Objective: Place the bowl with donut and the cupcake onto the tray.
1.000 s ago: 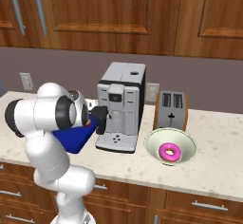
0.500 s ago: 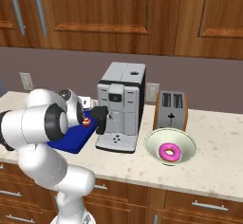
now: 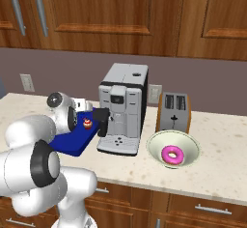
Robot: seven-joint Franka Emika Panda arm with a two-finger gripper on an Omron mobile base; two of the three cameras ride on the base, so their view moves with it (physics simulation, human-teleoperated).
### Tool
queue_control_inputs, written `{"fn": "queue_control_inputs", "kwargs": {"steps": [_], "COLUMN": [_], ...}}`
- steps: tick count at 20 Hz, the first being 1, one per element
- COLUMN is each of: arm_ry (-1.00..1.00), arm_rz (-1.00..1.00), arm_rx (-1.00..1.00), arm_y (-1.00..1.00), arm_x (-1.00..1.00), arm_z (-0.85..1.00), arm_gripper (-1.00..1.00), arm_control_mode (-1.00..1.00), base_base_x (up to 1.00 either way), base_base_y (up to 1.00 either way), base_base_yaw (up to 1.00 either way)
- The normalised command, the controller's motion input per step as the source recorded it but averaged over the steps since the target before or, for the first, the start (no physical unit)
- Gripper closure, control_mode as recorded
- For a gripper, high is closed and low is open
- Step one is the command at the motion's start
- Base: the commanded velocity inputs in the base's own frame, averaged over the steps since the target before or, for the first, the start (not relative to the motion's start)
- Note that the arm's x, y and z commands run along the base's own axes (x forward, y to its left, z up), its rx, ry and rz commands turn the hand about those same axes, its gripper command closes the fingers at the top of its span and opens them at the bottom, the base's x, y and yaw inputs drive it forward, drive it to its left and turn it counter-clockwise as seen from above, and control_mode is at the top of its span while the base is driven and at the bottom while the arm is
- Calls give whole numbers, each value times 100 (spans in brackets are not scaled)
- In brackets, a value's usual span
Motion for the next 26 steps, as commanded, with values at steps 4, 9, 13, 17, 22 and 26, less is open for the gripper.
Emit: {"fn": "queue_control_inputs", "kwargs": {"steps": [4, 9, 13, 17, 22, 26], "arm_ry": [0, 2, 0, -1, -1, 0], "arm_rz": [0, 0, 3, 7, 3, 0], "arm_rx": [0, 0, -5, -5, -2, -2], "arm_y": [0, 0, 0, -11, -25, -38], "arm_x": [-10, -14, -48, -68, -63, -56], "arm_z": [88, 56, 0, -1, 1, 0], "arm_gripper": [-100, -100, -100, -100, -100, -100], "arm_control_mode": [-100, -100, -100, -100, -100, -100], "base_base_x": [0, 0, 0, 0, 0, 0], "base_base_y": [0, 0, 0, 0, 0, 0], "base_base_yaw": [0, 0, 0, 0, 0, 0]}}
